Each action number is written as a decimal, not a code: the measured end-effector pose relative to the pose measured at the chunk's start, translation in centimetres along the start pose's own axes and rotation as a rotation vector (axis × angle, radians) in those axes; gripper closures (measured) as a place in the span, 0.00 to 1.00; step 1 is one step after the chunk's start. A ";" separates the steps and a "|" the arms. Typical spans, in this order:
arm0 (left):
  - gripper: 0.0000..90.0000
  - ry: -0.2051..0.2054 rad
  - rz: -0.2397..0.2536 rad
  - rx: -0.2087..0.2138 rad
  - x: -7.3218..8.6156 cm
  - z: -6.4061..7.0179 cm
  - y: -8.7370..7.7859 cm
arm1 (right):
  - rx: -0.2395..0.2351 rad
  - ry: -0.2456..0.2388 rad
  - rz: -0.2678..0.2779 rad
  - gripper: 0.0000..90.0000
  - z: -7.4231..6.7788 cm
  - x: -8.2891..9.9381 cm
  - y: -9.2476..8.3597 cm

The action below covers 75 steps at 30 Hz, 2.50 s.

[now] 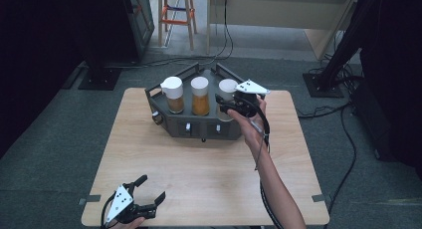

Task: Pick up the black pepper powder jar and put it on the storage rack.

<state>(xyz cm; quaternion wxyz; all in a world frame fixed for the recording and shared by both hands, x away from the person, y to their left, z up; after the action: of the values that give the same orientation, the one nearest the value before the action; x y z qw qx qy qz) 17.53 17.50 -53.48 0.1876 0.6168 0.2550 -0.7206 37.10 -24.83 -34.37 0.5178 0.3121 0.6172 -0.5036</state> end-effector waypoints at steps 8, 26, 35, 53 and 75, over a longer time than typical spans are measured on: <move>0.11 -0.001 0.003 0.000 0.0 0.0 0.0 | 0.038 -0.012 -0.006 0.39 -0.2 0.1 1.3; 0.11 -0.002 -0.001 0.005 0.0 0.0 0.0 | 0.091 0.007 -0.021 0.39 0.0 0.8 3.4; 0.11 -0.002 0.001 0.005 0.0 0.0 0.0 | 0.097 0.005 -0.022 0.39 -0.2 1.1 4.2; 0.11 -0.004 0.010 0.008 -0.1 0.0 -0.1 | 0.127 0.011 -0.034 0.39 -0.6 1.6 5.8; 0.11 0.000 0.006 0.011 -0.1 0.1 -0.1 | 0.131 0.032 -0.024 0.24 -0.8 2.3 5.9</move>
<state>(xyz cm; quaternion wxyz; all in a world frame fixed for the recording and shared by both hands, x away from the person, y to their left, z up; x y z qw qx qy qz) 17.44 17.50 -53.41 0.1863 0.6188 0.2490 -0.7214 41.58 -22.63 -38.41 0.4804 0.3457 0.5947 -0.5440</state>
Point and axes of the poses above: each handheld gripper's, and its own axes: y roughly forward along the jaws, x roughly out of its underside, z roughly to its right, the point moved 9 cm from there along y, roughly forward along the jaws, and after that the axes turned 11 degrees about x, right-handed, at the moved point
